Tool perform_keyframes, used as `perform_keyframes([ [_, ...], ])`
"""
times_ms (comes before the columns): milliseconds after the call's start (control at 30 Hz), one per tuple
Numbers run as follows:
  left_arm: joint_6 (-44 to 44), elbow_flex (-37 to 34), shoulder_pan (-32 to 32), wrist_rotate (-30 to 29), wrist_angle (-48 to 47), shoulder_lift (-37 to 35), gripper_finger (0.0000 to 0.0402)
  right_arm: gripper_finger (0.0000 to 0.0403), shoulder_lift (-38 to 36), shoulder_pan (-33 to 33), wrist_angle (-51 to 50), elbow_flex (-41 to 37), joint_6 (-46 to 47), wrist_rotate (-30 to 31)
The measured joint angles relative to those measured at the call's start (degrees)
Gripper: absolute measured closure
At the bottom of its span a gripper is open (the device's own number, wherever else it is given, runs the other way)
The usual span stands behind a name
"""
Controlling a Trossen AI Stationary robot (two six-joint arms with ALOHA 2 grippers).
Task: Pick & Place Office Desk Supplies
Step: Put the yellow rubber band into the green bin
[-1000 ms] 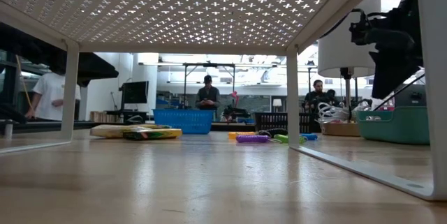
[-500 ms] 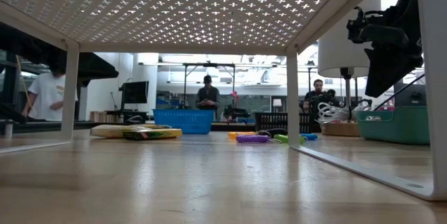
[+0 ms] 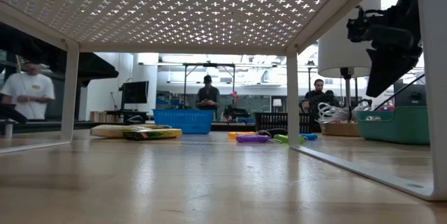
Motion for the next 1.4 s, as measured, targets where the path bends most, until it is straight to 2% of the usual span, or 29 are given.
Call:
perform_keyframes([
  [167, 0.0, 0.0, 0.01, 0.0, 0.01, 0.0, 0.0306, 0.0279, 0.0, 0.02, 0.0, 0.0, -4.84, -0.38],
  [800, -0.01, 0.0, 0.01, 0.01, 0.02, -0.02, 0.0307, 0.0279, -0.02, -0.02, 0.21, 0.0, -6.92, 1.39],
  [1067, -0.01, 0.0, -0.01, 0.01, 0.02, 0.01, 0.0306, 0.0279, -1.2, 0.0, 3.08, 0.82, -9.67, -0.19],
  [1233, -0.01, 0.0, 0.0, 0.01, 0.02, 0.01, 0.0307, 0.0279, -2.92, 0.0, 8.3, 0.92, -17.11, -4.98],
  [1400, -0.01, 0.0, 0.01, 0.01, 0.0, 0.0, 0.0306, 0.0279, -3.42, 0.08, 11.63, 0.96, -27.45, -13.03],
])
